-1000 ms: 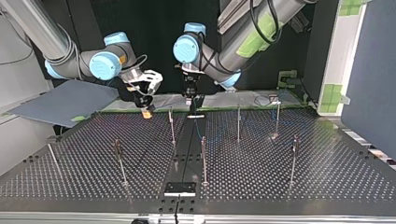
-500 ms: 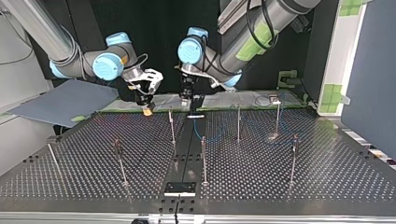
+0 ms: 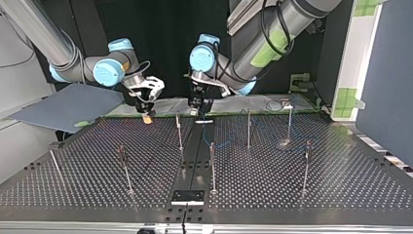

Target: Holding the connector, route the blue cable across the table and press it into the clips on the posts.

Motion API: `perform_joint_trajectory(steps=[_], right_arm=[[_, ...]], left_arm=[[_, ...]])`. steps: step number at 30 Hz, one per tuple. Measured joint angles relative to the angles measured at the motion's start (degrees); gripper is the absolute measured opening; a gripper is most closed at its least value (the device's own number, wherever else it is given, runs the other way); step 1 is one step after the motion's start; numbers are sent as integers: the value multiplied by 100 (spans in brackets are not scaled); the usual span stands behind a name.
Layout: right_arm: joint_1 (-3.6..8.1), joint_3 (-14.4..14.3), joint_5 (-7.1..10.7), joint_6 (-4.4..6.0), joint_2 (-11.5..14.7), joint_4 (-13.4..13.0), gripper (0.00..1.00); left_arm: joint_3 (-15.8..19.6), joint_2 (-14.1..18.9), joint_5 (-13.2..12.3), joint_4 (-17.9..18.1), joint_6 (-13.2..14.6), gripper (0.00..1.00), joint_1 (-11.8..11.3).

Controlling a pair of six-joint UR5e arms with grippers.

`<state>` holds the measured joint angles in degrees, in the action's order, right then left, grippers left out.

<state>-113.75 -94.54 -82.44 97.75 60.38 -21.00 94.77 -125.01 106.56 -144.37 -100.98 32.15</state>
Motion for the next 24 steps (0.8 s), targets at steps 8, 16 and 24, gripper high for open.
perform_joint_trajectory(steps=[8,16,24], right_arm=[[65,0,56,8,-10,-26,0],[95,7,71,9,-18,-31,0],[159,24,80,23,-56,-76,0]], left_arm=[[-91,0,-146,-65,-34,0,-47],[-219,-195,-186,-177,-62,0,10],[-426,-333,-184,-77,-70,0,-52]])
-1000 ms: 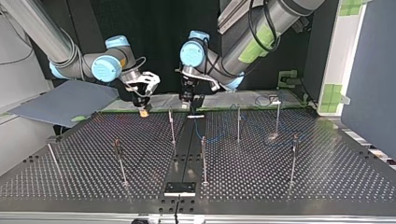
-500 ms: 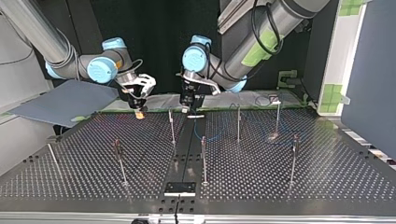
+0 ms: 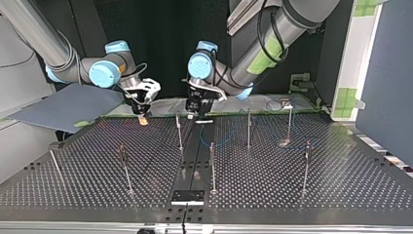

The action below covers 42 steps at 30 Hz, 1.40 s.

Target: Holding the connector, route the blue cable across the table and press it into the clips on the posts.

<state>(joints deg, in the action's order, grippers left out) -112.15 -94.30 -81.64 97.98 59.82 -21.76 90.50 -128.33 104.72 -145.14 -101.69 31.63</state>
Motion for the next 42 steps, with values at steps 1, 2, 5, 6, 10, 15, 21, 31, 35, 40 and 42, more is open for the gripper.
perform_joint_trajectory(steps=[1,2,5,6,10,15,21,31,35,40,42], right_arm=[[11,6,3,3,-12,-4,0],[21,14,8,5,-27,-8,0],[58,62,27,10,-90,-12,0],[72,86,33,11,-113,-12,0],[116,174,57,15,-164,-13,0],[185,296,86,49,-194,-14,0],[254,478,154,80,-264,-2,0],[320,563,244,58,-289,9,0],[333,564,266,44,-290,27,0],[375,565,270,25,-290,164,0],[408,565,277,22,-290,213,0]], left_arm=[[-19,-3,0,3,0,0,-11],[-39,-6,-2,7,-1,0,-25],[-93,-8,-59,20,-5,0,-94],[-108,-11,-83,23,-7,0,-117],[-178,-17,-223,22,-38,0,-257],[-287,-18,-476,-73,-86,0,-498],[-331,-17,-731,-158,-102,0,-578],[-342,-11,-754,-392,-63,47,-574],[-343,-6,-749,-547,53,96,-511],[-344,5,-746,-785,175,100,-423],[-343,39,-721,-888,238,100,-383]])
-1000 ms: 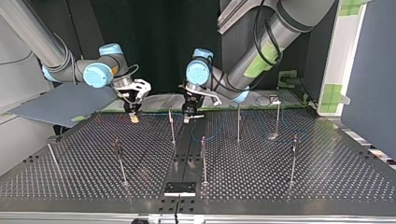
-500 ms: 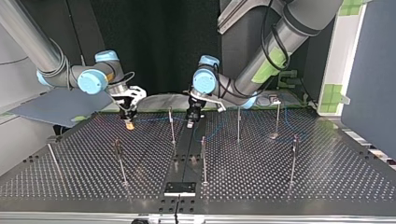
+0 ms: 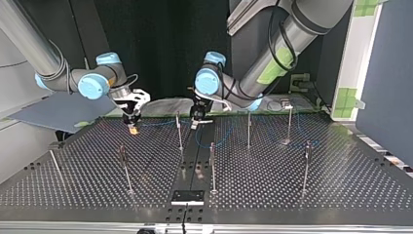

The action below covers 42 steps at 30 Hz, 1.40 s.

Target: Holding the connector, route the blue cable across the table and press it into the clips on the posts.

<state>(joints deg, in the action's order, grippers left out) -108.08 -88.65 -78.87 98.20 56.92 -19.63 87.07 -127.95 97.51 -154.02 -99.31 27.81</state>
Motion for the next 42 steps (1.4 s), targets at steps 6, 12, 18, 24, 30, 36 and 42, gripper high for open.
perform_joint_trajectory(steps=[6,12,18,24,30,36,42], right_arm=[[135,-14,10,-69,0,89,0],[297,-52,12,-267,2,288,0],[438,-76,92,-358,13,357,0],[529,-80,357,-387,43,398,0],[606,-148,648,-390,205,394,0],[645,-231,815,-342,401,379,0],[662,-244,846,-339,428,373,0]], left_arm=[[-1,247,244,-312,92,100,217],[-26,400,531,-599,56,100,494],[-38,408,834,-678,-5,100,798],[-87,401,1152,-702,-49,100,1115],[-282,334,1437,-757,-118,100,1401],[-564,92,1627,-993,-142,100,1553],[-830,-170,1726,-1248,-210,100,1609]])
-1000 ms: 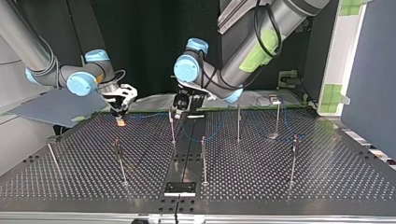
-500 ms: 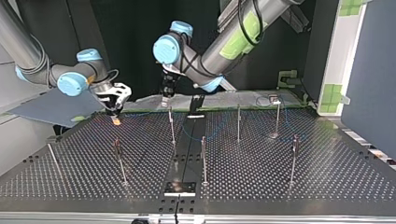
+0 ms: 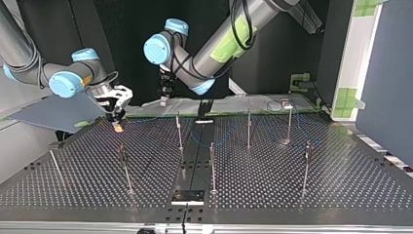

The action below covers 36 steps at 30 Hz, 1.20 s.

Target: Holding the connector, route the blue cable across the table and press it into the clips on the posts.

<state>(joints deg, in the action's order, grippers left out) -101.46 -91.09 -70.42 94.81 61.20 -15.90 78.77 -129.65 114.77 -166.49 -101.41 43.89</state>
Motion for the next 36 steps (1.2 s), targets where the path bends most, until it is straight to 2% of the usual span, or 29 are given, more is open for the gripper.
perform_joint_trajectory(steps=[5,14,23,30,36], right_arm=[[1,-1,1,-4,1,-3,0],[-2,-2,0,-4,-5,-10,0],[-2,-2,0,3,-6,-18,0],[-1,-2,26,7,-6,-22,0],[0,-2,35,12,-7,-27,0]], left_arm=[[-266,-267,119,-64,-45,100,42],[-695,-669,289,139,-130,100,79],[-1130,-742,589,296,-148,100,51],[-1442,-976,598,189,-146,100,52],[-1723,-1254,645,238,-150,100,-16]])
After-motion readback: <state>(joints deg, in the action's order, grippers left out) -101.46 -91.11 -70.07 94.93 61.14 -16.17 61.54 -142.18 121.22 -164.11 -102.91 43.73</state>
